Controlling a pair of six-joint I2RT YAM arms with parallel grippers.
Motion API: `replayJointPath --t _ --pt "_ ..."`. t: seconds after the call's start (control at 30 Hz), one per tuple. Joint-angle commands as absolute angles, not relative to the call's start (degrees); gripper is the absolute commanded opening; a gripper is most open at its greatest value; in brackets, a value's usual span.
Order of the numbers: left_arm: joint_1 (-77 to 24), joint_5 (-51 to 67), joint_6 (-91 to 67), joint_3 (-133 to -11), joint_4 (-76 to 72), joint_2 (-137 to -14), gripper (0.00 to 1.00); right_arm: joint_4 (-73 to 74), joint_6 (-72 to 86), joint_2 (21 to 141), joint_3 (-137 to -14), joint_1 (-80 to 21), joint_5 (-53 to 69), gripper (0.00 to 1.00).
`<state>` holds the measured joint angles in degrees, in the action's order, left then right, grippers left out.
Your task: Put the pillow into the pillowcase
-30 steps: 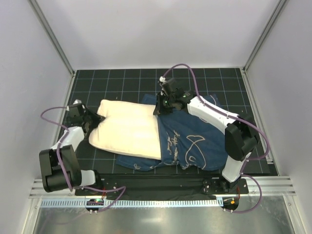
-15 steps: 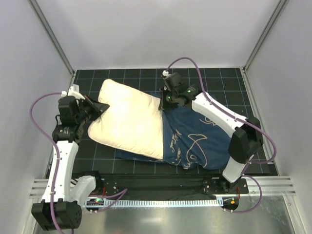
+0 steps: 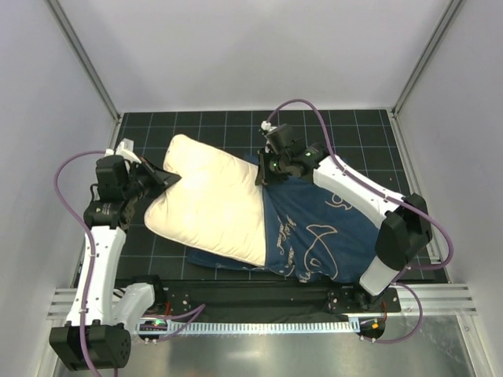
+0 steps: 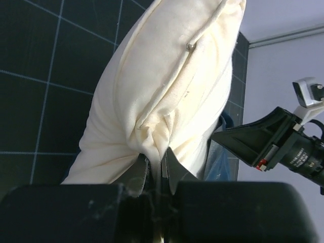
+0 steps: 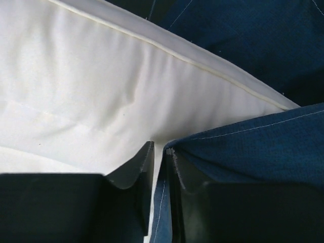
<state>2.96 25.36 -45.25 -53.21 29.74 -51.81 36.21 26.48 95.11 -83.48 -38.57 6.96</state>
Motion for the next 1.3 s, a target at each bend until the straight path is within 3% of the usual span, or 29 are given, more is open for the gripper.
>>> replayJointPath --t 0.0,0.27,0.37,0.73,0.93,1.27 --pt "1.3 28.8 -41.4 -54.1 33.7 -51.8 0.00 36.8 24.9 91.2 -84.0 -40.1 4.1 0.25" --pt "1.4 21.2 -37.5 -54.8 37.4 -51.7 0.00 44.7 24.2 88.0 -85.2 -40.1 -18.0 0.54" --pt "1.4 20.7 -36.9 -54.6 37.7 -51.6 0.00 47.6 22.9 90.5 -88.6 -40.1 -22.1 0.58" --pt "1.3 21.1 -35.9 -54.4 37.9 -51.7 0.00 49.7 19.6 99.8 -98.2 -43.3 -19.4 0.71" --pt "1.4 20.9 -35.4 -54.4 37.9 -51.2 0.00 52.3 19.2 104.0 -99.6 -45.6 -22.7 0.71" --pt "1.3 21.3 -35.3 -54.4 37.9 -51.2 0.00 65.0 24.6 110.4 -101.2 -45.7 -43.5 0.57"
